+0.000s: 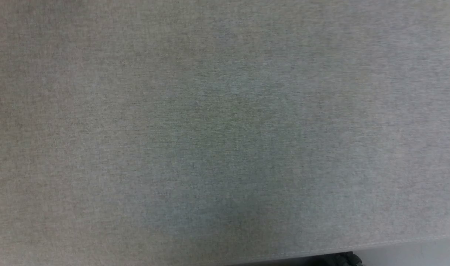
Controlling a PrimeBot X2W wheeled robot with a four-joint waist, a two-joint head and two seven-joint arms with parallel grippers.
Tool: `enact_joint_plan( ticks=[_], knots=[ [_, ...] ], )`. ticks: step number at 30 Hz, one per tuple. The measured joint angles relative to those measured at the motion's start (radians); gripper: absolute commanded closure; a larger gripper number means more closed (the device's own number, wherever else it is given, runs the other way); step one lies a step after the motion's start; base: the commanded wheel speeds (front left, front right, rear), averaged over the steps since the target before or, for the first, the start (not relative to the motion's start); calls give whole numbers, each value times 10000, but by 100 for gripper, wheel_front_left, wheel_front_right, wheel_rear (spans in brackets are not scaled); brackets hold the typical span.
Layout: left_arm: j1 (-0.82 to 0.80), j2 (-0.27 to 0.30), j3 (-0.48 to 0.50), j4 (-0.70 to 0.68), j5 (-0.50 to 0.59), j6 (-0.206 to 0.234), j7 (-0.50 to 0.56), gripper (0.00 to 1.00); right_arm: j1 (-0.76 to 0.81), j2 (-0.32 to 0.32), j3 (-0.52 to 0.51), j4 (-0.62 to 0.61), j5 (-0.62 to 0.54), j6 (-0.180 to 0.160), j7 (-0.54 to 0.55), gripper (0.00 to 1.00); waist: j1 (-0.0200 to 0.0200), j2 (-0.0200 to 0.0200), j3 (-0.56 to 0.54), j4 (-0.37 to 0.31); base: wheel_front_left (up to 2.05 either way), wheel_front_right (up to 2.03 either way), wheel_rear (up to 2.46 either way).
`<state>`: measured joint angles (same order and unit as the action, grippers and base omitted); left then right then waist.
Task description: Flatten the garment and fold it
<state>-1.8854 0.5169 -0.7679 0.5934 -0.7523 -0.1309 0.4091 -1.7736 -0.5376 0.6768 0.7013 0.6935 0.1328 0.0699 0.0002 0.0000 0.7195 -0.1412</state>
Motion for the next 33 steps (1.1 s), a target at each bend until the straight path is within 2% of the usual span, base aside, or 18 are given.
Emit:
enact_joint_plan(
  ticks=[3,7,12,17,25,33],
  knots=[
    [1102,-230,-109,226,-288,113,-368,100,671,40,437,263,192,0,-105,100,0,0,70,139,0,0,0],
    [2747,-410,-178,274,-499,612,-984,100,1745,52,905,453,512,0,-286,100,-1,0,-109,308,0,0,0],
    [5142,-571,-328,38,-911,1174,-1684,100,3427,-29,1544,499,911,2,-387,100,-1,0,-680,430,0,0,0],
    [7250,-594,-725,-585,-1104,1465,-1902,100,5095,-345,2188,389,1290,2,-236,100,-2,1,-1453,502,0,0,0],
    [10117,-100,-1538,-1948,-1106,1985,-2002,100,7645,-1131,2961,-575,2075,6,414,100,-3,0,-2955,652,0,0,0],
    [12150,339,-1996,-3421,-1214,2633,-2186,100,9980,-1879,3104,-1429,3032,38,1572,100,-3,0,-4472,802,0,0,0]
  ],
)
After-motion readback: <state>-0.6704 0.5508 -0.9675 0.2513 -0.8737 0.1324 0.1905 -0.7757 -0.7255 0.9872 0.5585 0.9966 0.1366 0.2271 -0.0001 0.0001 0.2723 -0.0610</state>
